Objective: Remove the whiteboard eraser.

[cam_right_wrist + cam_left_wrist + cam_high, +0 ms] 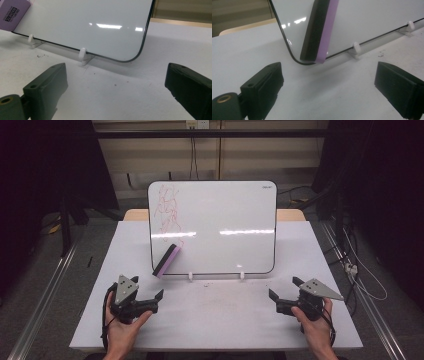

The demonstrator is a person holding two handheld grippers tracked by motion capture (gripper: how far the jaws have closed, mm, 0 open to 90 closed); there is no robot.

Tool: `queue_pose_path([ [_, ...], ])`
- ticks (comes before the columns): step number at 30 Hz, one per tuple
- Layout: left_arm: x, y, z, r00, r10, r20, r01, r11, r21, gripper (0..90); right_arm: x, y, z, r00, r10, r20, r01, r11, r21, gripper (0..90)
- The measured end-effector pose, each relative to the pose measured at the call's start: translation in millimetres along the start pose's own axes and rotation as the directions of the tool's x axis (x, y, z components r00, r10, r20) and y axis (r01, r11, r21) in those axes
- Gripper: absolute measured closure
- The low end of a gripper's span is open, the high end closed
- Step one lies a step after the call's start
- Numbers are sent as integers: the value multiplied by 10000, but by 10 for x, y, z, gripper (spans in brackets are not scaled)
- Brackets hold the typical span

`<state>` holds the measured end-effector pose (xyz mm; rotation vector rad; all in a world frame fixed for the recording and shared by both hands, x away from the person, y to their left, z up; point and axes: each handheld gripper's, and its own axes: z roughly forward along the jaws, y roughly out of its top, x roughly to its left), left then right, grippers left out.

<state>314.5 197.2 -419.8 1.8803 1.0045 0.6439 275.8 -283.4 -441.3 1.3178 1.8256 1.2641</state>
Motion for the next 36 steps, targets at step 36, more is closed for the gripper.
queue_pose_path([
  [36, 12, 440, 432, 9905, 1236, -598, -1227, 9923, 191, 121, 24, -18, 83, 9996, -285, 6, 285, 9990, 343, 43],
])
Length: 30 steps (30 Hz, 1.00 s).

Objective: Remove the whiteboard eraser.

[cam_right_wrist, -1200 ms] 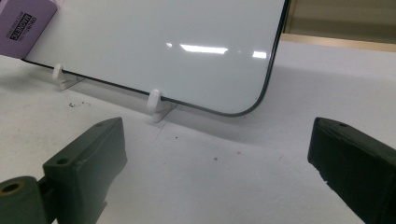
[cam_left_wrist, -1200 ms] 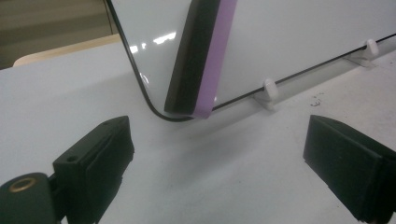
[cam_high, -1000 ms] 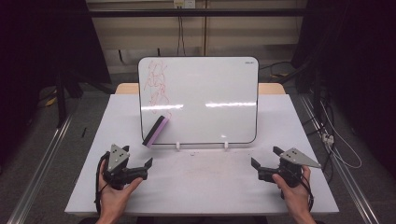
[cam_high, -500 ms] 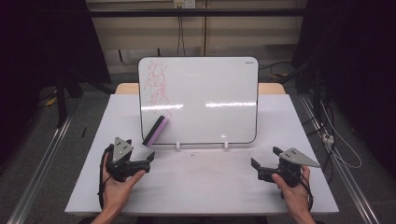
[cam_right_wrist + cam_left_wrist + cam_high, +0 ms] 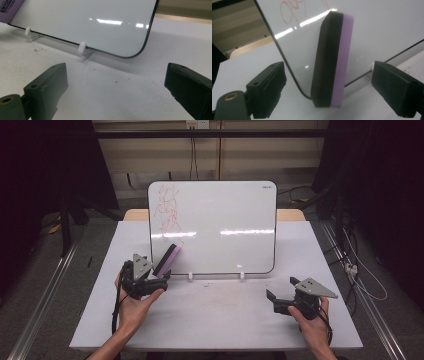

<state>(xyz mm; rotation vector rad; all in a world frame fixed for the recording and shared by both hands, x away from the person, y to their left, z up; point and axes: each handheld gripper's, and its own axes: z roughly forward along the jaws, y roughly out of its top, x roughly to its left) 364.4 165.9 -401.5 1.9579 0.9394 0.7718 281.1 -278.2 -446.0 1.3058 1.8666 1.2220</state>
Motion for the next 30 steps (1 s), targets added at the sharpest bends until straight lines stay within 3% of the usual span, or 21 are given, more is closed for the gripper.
queue_pose_path([
  [2, -6, 36, 37, 9998, 210, -56, -210, 9998, 39, 126, 1, 3, 1, 10000, -12, -39, 12, 10000, -14, 43],
  [5, 6, 31, 54, 9999, 81, 117, -83, 9999, 136, 163, -6, 5, 10, 10000, 33, -31, -33, 10000, 1, 43],
  [9, 13, -28, 64, 9997, 193, 163, -199, 9990, 409, 220, -13, 7, 3, 10000, 53, -4, -53, 10000, -37, 43],
  [13, 6, -41, 49, 9994, 246, 249, -252, 9994, 226, 329, -5, 9, -1, 10000, 77, 19, -77, 10000, -31, 43],
  [15, -14, -48, 52, 9993, 255, 259, -258, 9996, 117, 333, -3, 9, -1, 10000, 20, 30, -20, 10000, -46, 43],
  [16, -22, -46, 70, 9992, 225, 328, -235, 9993, 307, 332, -4, 9, 1, 10000, 10, 29, -10, 10000, -41, 43],
  [23, -62, -65, 159, 9984, 560, -6, -557, 9946, 877, 438, -3, 8, 6, 10000, 11, -29, -11, 10000, -13, 43],
  [30, -65, -71, 217, 9973, 714, -161, -696, 9931, 946, 568, 3, 8, 5, 10000, -36, -32, 36, 10000, -13, 43],
])
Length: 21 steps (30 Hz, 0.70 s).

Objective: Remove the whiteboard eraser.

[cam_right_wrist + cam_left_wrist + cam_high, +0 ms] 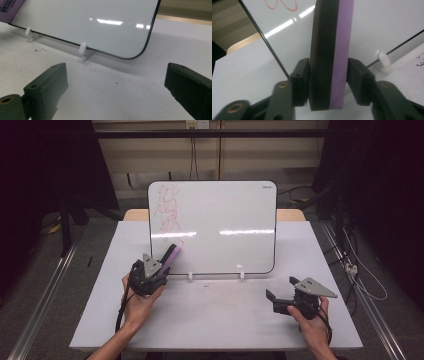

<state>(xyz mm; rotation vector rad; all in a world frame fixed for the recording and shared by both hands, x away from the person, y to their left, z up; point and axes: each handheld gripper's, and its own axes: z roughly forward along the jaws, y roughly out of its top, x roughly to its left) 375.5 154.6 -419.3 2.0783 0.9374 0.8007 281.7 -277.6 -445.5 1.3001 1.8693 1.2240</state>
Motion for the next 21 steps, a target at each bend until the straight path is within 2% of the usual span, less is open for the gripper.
queue_pose_path([
  [2, 11, 2, 2, 10000, -54, 40, 54, 10000, -14, 590, 0, 0, 2, 10000, 9, 1, -9, 10000, 13, 43],
  [10, -17, 9, -3, 9998, 155, -155, -155, 9999, 23, 623, 2, -2, 4, 10000, 21, -39, -21, 10000, 29, 43],
  [17, -4, 10, -12, 10000, 89, 7, -89, 10000, -42, 634, 1, -1, 7, 10000, 33, -43, -33, 10000, 42, 43],
  [21, -20, 20, -38, 9999, 74, 109, -71, 9997, -237, 636, 1, -2, 9, 10000, 32, -54, -31, 10000, 53, 43],
])
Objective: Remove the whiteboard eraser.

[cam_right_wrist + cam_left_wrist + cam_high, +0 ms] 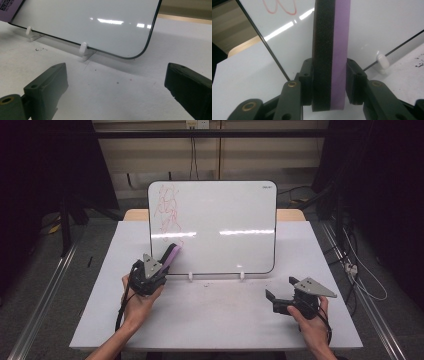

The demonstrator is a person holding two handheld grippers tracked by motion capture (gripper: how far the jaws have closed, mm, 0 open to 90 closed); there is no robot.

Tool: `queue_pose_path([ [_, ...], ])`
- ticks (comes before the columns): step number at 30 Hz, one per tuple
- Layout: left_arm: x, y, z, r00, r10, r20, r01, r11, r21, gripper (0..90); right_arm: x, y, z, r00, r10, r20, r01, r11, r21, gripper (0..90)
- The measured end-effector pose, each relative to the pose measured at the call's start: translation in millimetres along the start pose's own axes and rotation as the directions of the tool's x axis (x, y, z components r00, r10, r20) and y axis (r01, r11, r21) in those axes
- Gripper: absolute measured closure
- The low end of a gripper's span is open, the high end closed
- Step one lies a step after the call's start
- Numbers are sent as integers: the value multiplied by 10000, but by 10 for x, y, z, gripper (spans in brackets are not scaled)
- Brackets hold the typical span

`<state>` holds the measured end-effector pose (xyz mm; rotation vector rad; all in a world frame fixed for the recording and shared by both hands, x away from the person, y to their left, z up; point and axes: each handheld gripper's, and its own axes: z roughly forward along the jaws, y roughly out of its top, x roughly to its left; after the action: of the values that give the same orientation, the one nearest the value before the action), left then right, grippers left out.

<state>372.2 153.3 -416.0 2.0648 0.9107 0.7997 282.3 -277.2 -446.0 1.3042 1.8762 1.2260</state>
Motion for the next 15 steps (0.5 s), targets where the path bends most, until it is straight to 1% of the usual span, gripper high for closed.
queue_pose_path([
  [3, -5, 6, -17, 10000, 18, 16, -18, 10000, -55, 636, 2, 0, 2, 10000, 2, -27, -2, 10000, 3, 43],
  [7, 12, 10, -50, 9997, -207, 92, 210, 9993, -306, 636, 7, -2, 2, 10000, 14, -72, -13, 10000, 16, 42],
  [8, 12, 10, -57, 9993, -334, 167, 340, 9986, -406, 636, 10, -2, 1, 9999, 8, -127, -8, 10000, 13, 39],
  [9, 17, 12, -73, 9993, -326, 176, 334, 9985, -442, 636, 10, -2, 1, 9999, 8, -127, -8, 10000, 13, 39],
  [11, 7, 16, -99, 9984, -478, 315, 496, 9969, -611, 636, 14, -2, 2, 9998, -20, -204, 20, 10000, -24, 37],
  [13, -1, 24, -130, 9965, -569, 610, 618, 9948, -807, 635, 34, 1, 5, 9995, 23, -308, -26, 10000, -84, 38],
  [14, -9, 30, -143, 9957, -626, 689, 685, 9938, -870, 635, 34, 1, 5, 9995, 23, -308, -26, 10000, -84, 38],
  [15, -21, 38, -162, 9958, -603, 691, 666, 9935, -921, 635, 41, 4, 5, 9994, 26, -357, -29, 10000, -86, 37],
])
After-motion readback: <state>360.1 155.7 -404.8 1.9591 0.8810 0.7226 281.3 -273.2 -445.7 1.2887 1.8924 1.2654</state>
